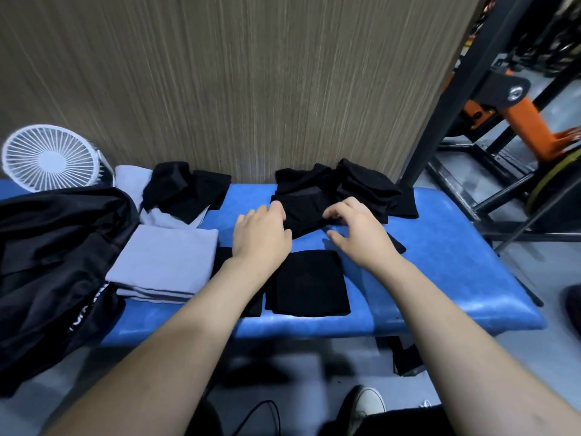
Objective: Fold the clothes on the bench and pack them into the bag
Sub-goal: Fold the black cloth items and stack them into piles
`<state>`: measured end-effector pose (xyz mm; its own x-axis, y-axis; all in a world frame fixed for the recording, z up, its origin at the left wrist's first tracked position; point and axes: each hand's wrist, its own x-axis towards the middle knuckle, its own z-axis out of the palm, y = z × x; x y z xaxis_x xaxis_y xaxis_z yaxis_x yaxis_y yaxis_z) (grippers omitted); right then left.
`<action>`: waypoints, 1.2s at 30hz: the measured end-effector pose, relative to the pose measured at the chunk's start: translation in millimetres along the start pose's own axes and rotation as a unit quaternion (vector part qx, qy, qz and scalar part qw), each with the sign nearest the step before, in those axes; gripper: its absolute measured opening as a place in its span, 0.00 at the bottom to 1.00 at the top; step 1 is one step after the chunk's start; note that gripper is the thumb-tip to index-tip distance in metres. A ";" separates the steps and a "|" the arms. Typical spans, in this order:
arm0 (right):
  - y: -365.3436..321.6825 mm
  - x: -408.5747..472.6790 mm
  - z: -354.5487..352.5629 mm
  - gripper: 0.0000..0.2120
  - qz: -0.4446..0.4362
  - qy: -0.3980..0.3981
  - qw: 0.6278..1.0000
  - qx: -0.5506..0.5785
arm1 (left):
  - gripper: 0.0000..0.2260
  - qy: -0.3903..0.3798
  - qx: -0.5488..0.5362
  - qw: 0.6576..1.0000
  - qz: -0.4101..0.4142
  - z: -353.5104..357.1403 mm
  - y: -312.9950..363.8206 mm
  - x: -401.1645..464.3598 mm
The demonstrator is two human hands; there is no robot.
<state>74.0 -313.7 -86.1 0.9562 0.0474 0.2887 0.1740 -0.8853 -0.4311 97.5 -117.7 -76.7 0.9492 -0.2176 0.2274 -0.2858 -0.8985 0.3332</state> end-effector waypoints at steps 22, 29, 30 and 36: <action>-24.5 21.7 19.5 0.13 0.008 -0.015 1.000 -0.018 | 0.14 -0.037 -0.346 0.930 -0.120 17.1 15.0 20.6; -32.7 11.8 -4.9 0.10 0.008 0.024 0.990 0.136 | 0.11 0.017 -0.538 0.836 -0.111 -2.7 19.7 12.6; -33.4 10.0 -7.3 0.10 0.016 0.039 0.988 0.149 | 0.11 0.013 -0.542 0.834 -0.100 -4.9 20.6 11.5; -31.2 1.8 -29.9 0.11 0.140 0.116 0.913 0.364 | 0.16 -0.003 -0.580 0.813 -0.060 -13.6 23.4 8.1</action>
<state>63.2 -299.9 -46.5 0.9261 -0.3080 0.2178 0.1222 -0.3015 -0.9456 96.7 -135.3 -54.6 0.9790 -0.1598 0.1268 -0.1205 0.0490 0.9915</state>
